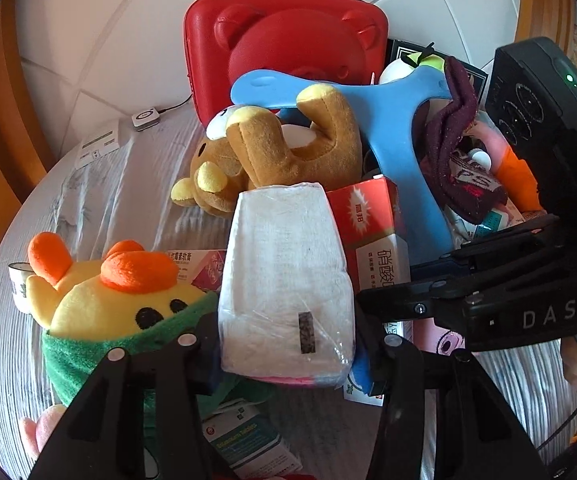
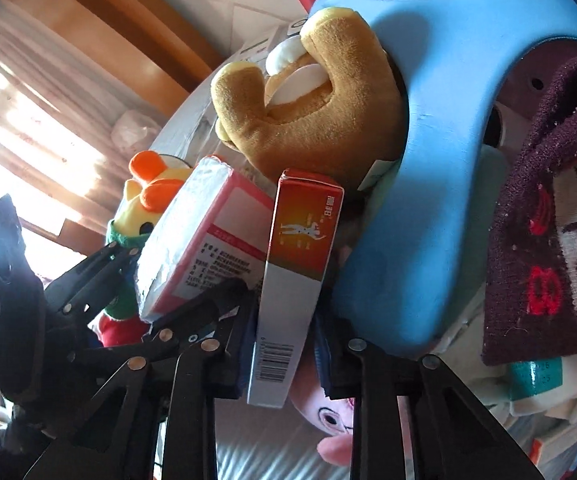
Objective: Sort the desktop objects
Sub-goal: 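Grasp the white wrapped tissue pack with the left gripper while the right grasps the red-white medicine box, then carry the tissue pack and medicine box into the blue crate and release both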
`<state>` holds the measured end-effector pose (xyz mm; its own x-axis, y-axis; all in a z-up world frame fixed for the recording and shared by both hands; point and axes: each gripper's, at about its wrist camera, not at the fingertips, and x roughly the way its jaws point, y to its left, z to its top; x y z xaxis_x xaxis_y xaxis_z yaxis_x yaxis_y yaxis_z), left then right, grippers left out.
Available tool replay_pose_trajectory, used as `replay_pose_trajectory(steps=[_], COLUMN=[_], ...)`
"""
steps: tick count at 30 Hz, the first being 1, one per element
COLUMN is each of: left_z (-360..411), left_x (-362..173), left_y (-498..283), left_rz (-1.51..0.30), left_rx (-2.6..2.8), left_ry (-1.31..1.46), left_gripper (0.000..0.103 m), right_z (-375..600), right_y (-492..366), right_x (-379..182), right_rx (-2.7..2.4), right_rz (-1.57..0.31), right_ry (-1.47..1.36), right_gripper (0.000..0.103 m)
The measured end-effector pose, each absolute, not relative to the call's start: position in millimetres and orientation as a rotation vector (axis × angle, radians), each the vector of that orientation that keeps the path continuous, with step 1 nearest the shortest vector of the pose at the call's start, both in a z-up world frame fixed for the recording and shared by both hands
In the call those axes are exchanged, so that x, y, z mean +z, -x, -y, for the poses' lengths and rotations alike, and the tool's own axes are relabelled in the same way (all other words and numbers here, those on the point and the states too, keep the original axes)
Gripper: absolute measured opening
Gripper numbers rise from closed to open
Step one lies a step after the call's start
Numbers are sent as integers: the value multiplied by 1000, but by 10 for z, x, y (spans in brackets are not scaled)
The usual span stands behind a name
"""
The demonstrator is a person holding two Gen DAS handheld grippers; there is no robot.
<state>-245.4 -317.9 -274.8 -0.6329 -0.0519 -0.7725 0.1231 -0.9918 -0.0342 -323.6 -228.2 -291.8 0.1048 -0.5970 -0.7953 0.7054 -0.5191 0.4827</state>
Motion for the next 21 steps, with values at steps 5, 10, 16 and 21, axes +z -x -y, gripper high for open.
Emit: replay_pose_trajectory(steps=[5, 10, 16, 21], left_z=[3118, 3028, 2744, 2337], left_x=[-2638, -2367, -1922, -1518], left_y=[2386, 2228, 2036, 1981], left_rz=[-127, -83, -3, 108], left_rx=[-2770, -2824, -2946, -3099], left_ry=[-1266, -1179, -1062, -961], left_gripper=[46, 46, 46, 46], right_z=[2129, 1685, 967, 396], right_y=[3024, 2865, 2651, 2417], right_x=[-2673, -2279, -1737, -1248], right_rx=[-1675, -1778, -1953, -2133], right_rz=[-178, -160, -63, 23], right_ry=[-1255, -1151, -1045, -920], right_gripper=[24, 24, 24, 24])
